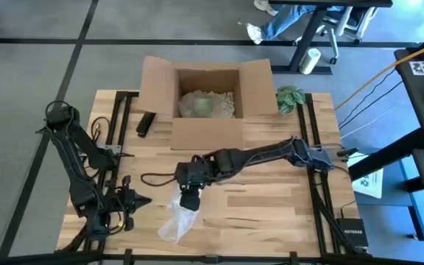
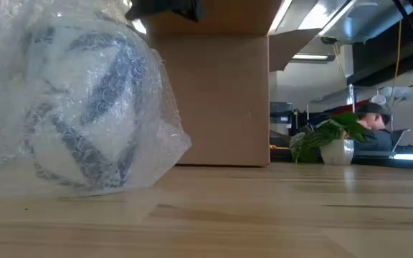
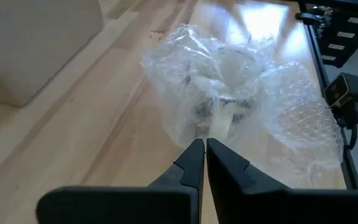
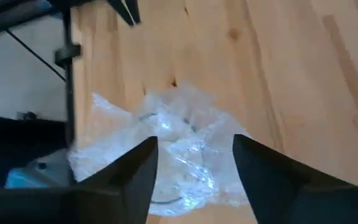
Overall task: Wrap mug
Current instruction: Put the wrapped blue mug into the cardboard box
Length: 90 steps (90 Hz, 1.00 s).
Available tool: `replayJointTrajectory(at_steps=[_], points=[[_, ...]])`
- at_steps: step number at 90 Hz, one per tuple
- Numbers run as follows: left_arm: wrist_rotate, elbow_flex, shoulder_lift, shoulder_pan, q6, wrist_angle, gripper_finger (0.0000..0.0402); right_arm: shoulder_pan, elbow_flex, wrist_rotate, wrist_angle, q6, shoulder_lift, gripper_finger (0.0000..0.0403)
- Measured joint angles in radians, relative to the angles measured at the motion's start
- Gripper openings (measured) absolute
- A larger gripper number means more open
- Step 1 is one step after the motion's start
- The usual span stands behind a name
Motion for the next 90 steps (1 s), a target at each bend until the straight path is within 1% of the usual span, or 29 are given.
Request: replayJointTrajectory(at_steps=[12,28,38,51,61,79,85,90], points=[[0.000,0.000,0.000,0.000,-0.010,-0.007,0.0000,0.001,-0.014,0.037,0.004,-0.052,-0.001,0.0209],[0.000,0.000,0.000,0.000,-0.034,-0.018,0.0000,0.014,-0.088,0.035,0.045,-0.052,0.000,0.0209],[0.000,0.000,0.000,0.000,-0.041,-0.025,0.0000,0.034,-0.124,0.052,0.077,-0.052,0.001,0.0209],[-0.001,0.000,0.000,0.000,-0.041,-0.026,0.0000,0.055,-0.148,0.068,0.087,-0.045,0.002,0.0209],[-0.002,0.000,0.000,0.000,-0.041,-0.025,0.0000,0.057,-0.146,0.070,0.114,-0.046,0.039,0.0209],[-0.002,0.000,0.000,0.001,-0.046,-0.024,0.0000,0.045,-0.144,0.055,0.114,-0.025,0.107,0.0209],[-0.002,0.000,0.000,0.000,-0.046,-0.024,0.0000,0.039,-0.142,0.018,0.114,-0.019,0.123,0.0204],[-0.002,0.000,0.000,0.001,-0.047,-0.026,0.0000,0.037,-0.142,-0.017,0.111,-0.010,0.127,0.0188]])
